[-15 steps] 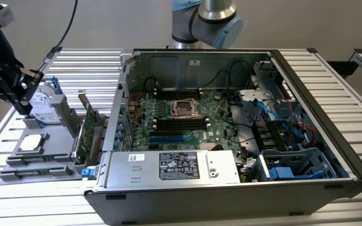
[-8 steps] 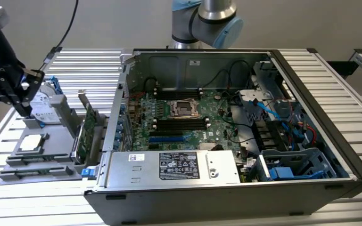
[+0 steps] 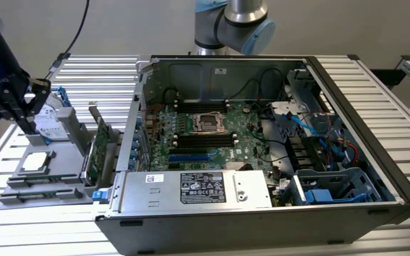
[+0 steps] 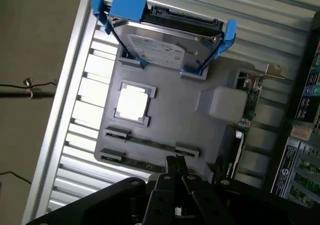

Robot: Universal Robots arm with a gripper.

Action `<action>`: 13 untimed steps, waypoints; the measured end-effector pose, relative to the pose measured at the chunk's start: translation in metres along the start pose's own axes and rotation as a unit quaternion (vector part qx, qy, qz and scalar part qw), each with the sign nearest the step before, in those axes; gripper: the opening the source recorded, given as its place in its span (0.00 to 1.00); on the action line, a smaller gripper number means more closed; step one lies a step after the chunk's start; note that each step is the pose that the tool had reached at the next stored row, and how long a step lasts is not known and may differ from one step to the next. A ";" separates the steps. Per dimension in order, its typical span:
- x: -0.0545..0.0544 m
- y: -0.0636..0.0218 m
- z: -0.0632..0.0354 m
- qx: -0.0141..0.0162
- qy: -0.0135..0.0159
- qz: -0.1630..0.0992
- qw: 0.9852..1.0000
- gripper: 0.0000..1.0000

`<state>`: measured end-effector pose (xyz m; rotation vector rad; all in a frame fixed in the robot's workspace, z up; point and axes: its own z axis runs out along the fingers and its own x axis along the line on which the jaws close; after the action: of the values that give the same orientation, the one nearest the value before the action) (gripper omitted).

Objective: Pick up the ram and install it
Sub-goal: 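Pick up the ram and move it above insertion slot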

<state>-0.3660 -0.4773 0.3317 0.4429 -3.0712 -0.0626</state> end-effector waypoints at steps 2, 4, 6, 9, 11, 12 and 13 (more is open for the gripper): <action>0.000 0.0000 0.0009 0.001 0.001 -0.018 1.000 0.11; 0.000 -0.0001 0.0019 0.001 0.002 -0.036 0.999 0.11; 0.000 -0.0001 0.0028 0.002 0.002 -0.055 0.999 0.11; 0.000 -0.0002 0.0042 0.003 0.004 -0.082 0.997 0.11; 0.000 -0.0002 0.0051 0.003 0.004 -0.100 0.995 0.11; 0.000 -0.0002 0.0056 0.003 0.005 -0.109 0.994 0.11; 0.000 -0.0003 0.0060 0.004 0.005 -0.118 0.993 0.11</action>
<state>-0.3661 -0.4773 0.3257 0.8009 -2.9933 -0.0552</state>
